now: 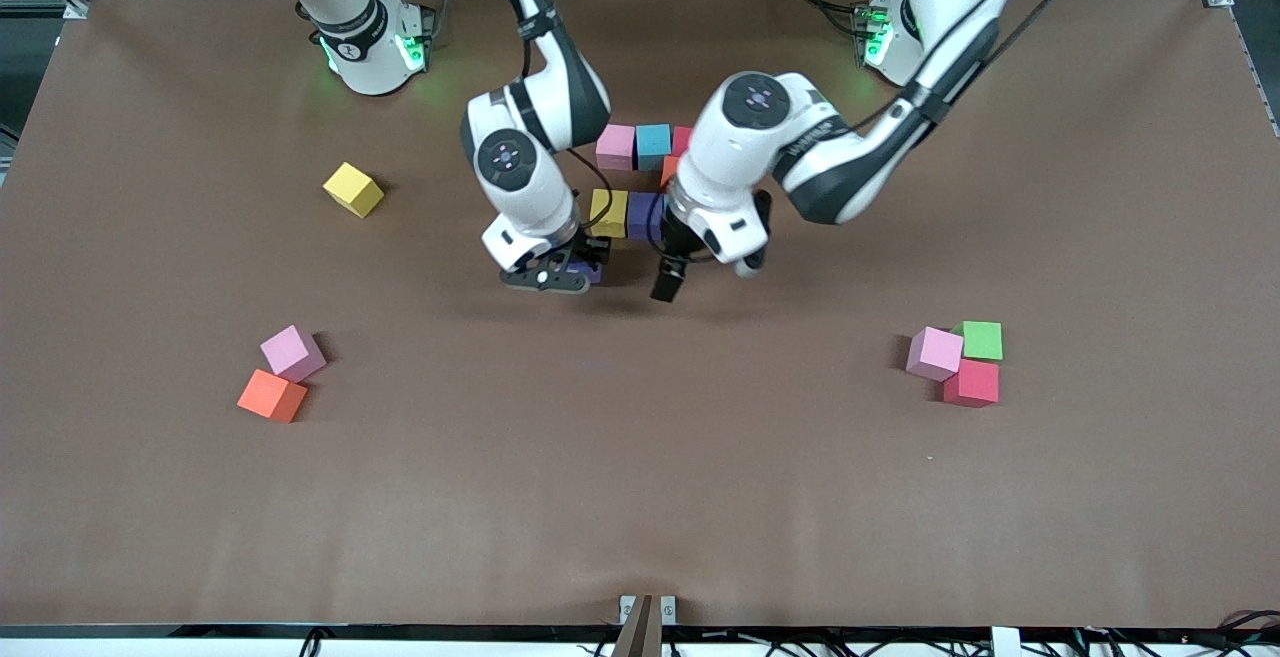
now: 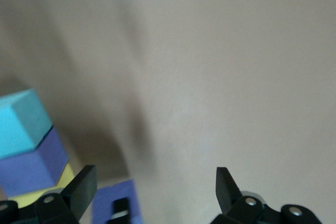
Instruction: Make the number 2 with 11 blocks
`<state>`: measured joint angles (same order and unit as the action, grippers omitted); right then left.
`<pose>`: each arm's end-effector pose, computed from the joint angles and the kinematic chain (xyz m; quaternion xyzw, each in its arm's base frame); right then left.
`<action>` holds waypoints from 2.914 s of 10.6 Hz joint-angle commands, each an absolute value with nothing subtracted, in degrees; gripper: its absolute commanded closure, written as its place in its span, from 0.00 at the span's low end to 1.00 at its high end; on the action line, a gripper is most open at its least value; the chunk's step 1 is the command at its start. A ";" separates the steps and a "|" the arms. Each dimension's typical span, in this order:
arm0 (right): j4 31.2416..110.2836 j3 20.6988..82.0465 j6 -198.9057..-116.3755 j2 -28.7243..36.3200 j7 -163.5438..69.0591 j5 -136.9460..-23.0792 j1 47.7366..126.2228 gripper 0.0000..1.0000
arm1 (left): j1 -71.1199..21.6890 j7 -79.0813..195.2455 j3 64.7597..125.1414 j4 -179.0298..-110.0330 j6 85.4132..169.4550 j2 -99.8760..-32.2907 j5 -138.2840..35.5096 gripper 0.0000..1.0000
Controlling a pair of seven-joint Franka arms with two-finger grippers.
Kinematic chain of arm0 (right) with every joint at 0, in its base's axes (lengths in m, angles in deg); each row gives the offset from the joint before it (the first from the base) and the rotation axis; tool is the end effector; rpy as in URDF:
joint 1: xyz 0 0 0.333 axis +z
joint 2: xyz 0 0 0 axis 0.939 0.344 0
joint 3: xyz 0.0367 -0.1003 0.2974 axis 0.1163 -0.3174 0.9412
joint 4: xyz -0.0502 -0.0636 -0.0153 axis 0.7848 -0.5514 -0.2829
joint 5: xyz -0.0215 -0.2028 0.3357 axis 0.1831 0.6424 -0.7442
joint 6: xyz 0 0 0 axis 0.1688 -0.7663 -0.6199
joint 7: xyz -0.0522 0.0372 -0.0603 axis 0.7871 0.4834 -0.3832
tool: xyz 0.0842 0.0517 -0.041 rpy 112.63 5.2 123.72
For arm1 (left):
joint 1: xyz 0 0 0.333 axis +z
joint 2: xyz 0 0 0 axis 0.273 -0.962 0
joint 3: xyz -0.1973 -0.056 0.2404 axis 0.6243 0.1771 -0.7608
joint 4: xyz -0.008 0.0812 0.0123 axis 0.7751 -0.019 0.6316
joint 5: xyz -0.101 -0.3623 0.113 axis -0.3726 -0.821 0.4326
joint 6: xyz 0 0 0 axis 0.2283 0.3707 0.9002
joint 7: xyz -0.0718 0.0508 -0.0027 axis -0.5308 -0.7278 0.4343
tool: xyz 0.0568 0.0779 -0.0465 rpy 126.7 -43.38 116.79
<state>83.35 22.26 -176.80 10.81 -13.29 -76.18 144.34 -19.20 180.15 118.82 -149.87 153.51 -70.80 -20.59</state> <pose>0.4583 0.4149 0.2468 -0.9954 0.0777 0.0278 0.0495 0.4991 -0.4406 0.3354 0.7883 0.5964 -0.0241 0.1492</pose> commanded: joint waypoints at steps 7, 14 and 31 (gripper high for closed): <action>84.42 21.23 -180.18 14.17 -2.31 -71.73 150.39 0.86 | -2.33 156.48 121.19 -150.81 142.91 -70.43 -20.33 0.00; 84.42 21.40 -182.02 15.22 -1.08 -71.73 150.91 0.86 | 9.02 161.06 120.40 -151.34 131.57 -71.31 -19.46 0.00; 83.98 21.14 -181.77 15.23 -1.60 -71.82 150.04 0.00 | 13.95 153.94 120.04 -153.28 134.64 -75.97 -4.43 0.00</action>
